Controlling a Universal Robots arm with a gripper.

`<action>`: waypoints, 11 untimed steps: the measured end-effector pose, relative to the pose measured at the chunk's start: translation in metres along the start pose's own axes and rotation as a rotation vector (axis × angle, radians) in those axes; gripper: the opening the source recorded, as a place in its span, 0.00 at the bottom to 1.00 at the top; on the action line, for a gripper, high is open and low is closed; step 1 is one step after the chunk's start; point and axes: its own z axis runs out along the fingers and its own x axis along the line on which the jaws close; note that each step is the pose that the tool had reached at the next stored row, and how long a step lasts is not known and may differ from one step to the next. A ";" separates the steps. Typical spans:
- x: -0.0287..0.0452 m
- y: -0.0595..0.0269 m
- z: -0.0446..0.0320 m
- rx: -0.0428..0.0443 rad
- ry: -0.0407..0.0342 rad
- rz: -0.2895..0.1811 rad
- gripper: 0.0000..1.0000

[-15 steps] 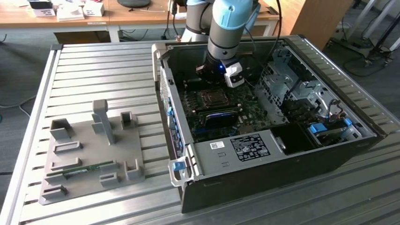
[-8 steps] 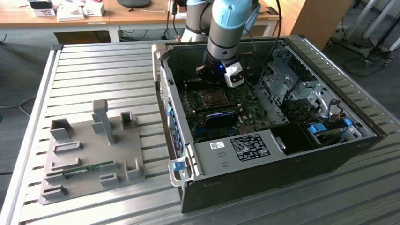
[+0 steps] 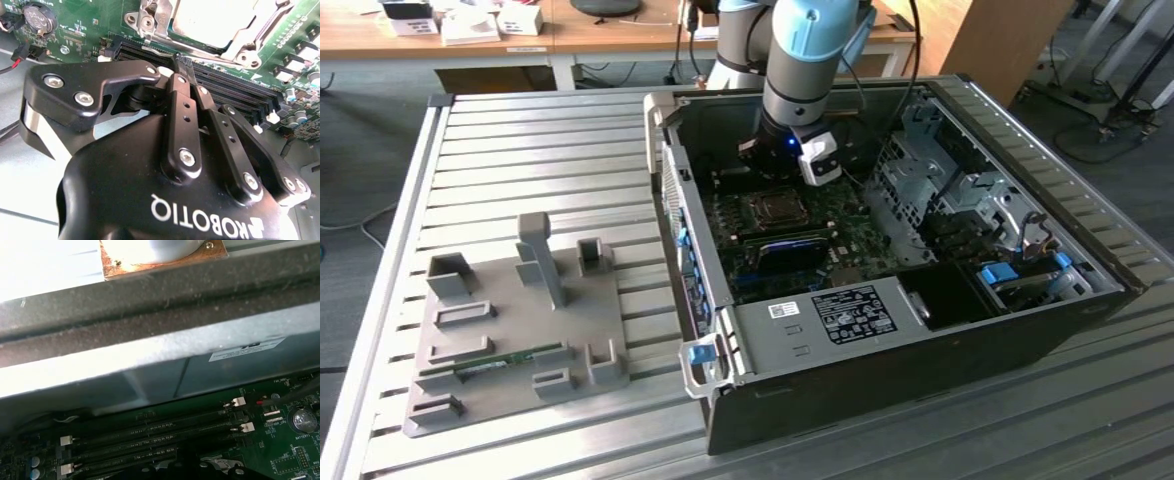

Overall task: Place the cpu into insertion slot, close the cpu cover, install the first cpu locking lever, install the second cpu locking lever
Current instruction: 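Install the first cpu locking lever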

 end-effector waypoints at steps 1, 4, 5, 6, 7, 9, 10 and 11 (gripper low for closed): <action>0.0000 0.0001 -0.0001 0.0001 0.0001 0.000 0.11; 0.0000 0.0003 -0.0002 0.0000 0.0000 0.000 0.11; -0.0003 0.0006 -0.0001 0.0005 -0.0001 0.000 0.11; -0.0004 0.0007 0.0000 0.0007 -0.0001 0.000 0.11; -0.0005 0.0009 0.0000 0.0007 -0.0002 0.000 0.11; -0.0005 0.0013 0.0001 0.0008 -0.0002 0.000 0.11; -0.0004 0.0015 0.0002 0.0007 -0.0002 0.000 0.11; -0.0004 0.0016 0.0002 0.0007 -0.0002 0.000 0.11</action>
